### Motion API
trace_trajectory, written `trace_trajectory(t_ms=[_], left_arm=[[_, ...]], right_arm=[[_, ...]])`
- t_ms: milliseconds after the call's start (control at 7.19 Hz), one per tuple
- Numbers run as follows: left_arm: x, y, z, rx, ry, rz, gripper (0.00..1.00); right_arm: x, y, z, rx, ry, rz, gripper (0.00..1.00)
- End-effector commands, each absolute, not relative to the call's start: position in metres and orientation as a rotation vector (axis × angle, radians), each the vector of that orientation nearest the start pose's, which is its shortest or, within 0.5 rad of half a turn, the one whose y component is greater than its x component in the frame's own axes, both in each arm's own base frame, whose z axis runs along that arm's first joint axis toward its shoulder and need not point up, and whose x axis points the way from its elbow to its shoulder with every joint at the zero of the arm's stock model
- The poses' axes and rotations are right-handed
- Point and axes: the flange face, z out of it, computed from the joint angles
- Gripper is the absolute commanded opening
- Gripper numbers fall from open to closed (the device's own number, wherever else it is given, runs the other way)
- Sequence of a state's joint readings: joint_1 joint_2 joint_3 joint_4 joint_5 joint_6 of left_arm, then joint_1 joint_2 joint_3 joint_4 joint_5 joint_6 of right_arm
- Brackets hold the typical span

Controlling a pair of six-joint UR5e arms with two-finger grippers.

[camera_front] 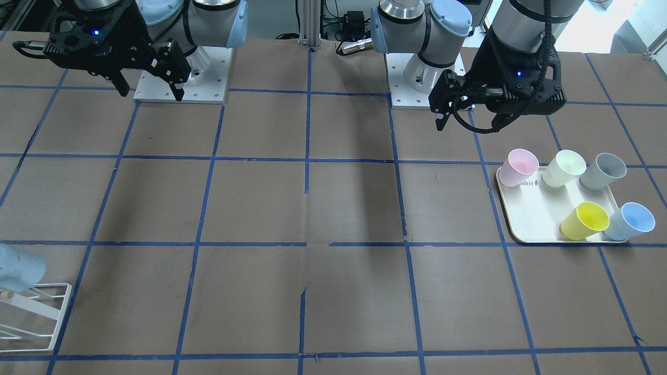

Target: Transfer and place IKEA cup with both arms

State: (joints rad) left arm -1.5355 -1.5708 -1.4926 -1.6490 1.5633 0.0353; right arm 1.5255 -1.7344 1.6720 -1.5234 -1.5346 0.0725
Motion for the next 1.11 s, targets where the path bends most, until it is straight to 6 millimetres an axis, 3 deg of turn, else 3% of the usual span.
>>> trace_trajectory(t_ms=[0, 417, 974], left_arm=[[-0.117, -0.495, 0.519, 0.0, 3.149, 0.0, 1.0], [-0.117, -0.495, 0.519, 0.0, 3.149, 0.0, 1.0], [-0.117, -0.495, 0.519, 0.0, 3.149, 0.0, 1.0]], right_arm=[[0.093, -0.437, 0.509, 0.185, 3.102, -0.038, 1.0], [0.013, -0.455, 0.501, 0.097, 3.102, -0.042, 1.0], [-0.073, -0.491, 0.474, -0.112, 3.131, -0.107, 1.0]])
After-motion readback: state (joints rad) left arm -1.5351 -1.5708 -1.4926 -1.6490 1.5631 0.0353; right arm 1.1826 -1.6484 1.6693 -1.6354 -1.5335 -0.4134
